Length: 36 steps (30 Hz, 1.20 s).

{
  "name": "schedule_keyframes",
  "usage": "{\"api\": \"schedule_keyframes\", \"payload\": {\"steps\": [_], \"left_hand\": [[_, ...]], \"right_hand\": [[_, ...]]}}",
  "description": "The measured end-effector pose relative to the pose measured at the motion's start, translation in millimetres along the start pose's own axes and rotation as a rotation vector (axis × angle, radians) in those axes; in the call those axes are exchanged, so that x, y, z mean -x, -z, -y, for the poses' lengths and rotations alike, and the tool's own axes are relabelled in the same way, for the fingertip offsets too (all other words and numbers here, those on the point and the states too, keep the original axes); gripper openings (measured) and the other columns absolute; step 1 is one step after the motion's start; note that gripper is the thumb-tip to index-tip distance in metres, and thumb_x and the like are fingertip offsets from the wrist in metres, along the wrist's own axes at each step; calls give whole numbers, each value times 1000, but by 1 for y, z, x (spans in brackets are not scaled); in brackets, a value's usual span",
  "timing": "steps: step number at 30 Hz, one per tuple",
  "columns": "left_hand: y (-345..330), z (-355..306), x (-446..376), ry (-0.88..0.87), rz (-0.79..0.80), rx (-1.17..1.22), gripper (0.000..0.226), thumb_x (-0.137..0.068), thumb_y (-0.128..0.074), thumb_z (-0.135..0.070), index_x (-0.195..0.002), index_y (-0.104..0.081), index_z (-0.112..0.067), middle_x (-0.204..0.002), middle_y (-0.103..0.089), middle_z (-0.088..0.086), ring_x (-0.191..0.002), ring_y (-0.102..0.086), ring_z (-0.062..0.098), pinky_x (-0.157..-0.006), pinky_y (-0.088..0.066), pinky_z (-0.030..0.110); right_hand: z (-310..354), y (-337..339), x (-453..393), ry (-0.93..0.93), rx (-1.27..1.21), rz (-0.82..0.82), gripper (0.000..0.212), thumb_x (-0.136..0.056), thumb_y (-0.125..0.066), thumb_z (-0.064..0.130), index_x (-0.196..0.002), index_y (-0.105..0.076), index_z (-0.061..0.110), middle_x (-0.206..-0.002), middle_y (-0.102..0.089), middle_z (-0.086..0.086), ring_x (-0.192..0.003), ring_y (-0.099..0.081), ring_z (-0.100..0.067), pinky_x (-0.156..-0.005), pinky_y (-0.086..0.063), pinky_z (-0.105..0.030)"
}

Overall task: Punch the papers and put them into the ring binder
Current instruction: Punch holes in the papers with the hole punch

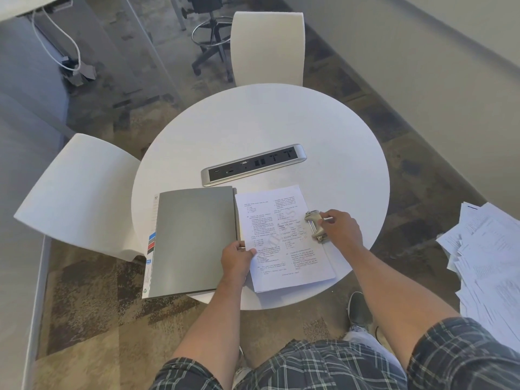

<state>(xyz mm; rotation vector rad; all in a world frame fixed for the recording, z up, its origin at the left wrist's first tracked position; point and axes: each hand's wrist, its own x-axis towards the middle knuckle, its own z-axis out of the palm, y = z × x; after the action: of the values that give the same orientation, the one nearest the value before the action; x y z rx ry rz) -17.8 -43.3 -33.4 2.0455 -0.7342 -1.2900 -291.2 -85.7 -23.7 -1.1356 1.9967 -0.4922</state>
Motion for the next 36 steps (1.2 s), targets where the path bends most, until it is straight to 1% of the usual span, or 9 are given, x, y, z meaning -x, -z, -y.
{"api": "schedule_keyframes", "payload": {"steps": [4,7,11,14,18,25,29,32,36], "left_hand": [[-3,3,-5,10,-1,-1,10,-87,-73,-3,-91,-69,-10,-96,-77,6,-87,-75,25,-77,-63,41],[-4,4,-6,14,0,-4,10,-87,-73,-4,-90,-68,-12,-97,-77,5,-87,-75,26,-80,-63,47],[-4,3,-6,15,3,-29,11,-86,-75,-6,-90,-67,-14,-96,-76,5,-88,-75,26,-82,-63,47],[-5,4,-6,16,6,-56,11,-87,-75,-7,-91,-67,-13,-96,-76,5,-88,-75,25,-81,-63,46],[-5,2,-5,-3,4,-114,10,-87,-74,-9,-90,-66,-15,-96,-76,4,-87,-75,24,-79,-64,44],[-6,4,-6,-21,-5,-172,10,-87,-74,-9,-87,-65,-14,-94,-75,4,-86,-74,24,-79,-63,43],[-5,4,-4,-44,-7,-193,7,-88,-72,-6,-87,-67,-12,-92,-73,3,-86,-71,21,-72,-59,32],[-5,6,-5,-52,-6,-201,7,-89,-71,-6,-89,-69,-12,-93,-74,3,-86,-71,20,-74,-60,33],[-6,8,-6,-80,-5,-211,7,-89,-70,-5,-88,-71,-12,-94,-75,5,-83,-72,19,-75,-63,36]], "right_hand": [[0,-4,4,6,-8,-27,28,-93,-66,38,-117,-73,26,-105,-72,6,-94,-67,-19,-79,-51,-31],[0,-6,5,-2,-18,-37,27,-92,-67,35,-117,-74,25,-100,-68,5,-91,-67,-19,-77,-50,-31],[3,-4,5,-29,-18,-26,22,-91,-70,35,-112,-74,29,-91,-68,7,-83,-68,-18,-69,-47,-28],[6,-2,3,-45,62,-9,14,-88,-72,38,-101,-73,36,-87,-71,10,-78,-70,-16,-66,-48,-28],[13,3,-4,-25,243,2,12,-84,-75,41,-94,-69,37,-83,-73,8,-73,-72,-16,-69,-52,-27],[24,8,-9,-26,431,42,13,-83,-74,41,-87,-65,32,-84,-72,4,-81,-72,-19,-75,-53,-28],[24,13,-13,-13,521,77,26,-82,-76,48,-82,-68,24,-78,-71,4,-77,-70,-20,-65,-45,-25],[34,21,-15,59,708,90,40,-81,-76,57,-89,-67,19,-73,-64,4,-72,-64,-19,-60,-40,-26],[54,25,-17,142,903,122,43,-79,-79,55,-82,-56,19,-66,-51,5,-70,-59,-21,-58,-36,-26]]}}
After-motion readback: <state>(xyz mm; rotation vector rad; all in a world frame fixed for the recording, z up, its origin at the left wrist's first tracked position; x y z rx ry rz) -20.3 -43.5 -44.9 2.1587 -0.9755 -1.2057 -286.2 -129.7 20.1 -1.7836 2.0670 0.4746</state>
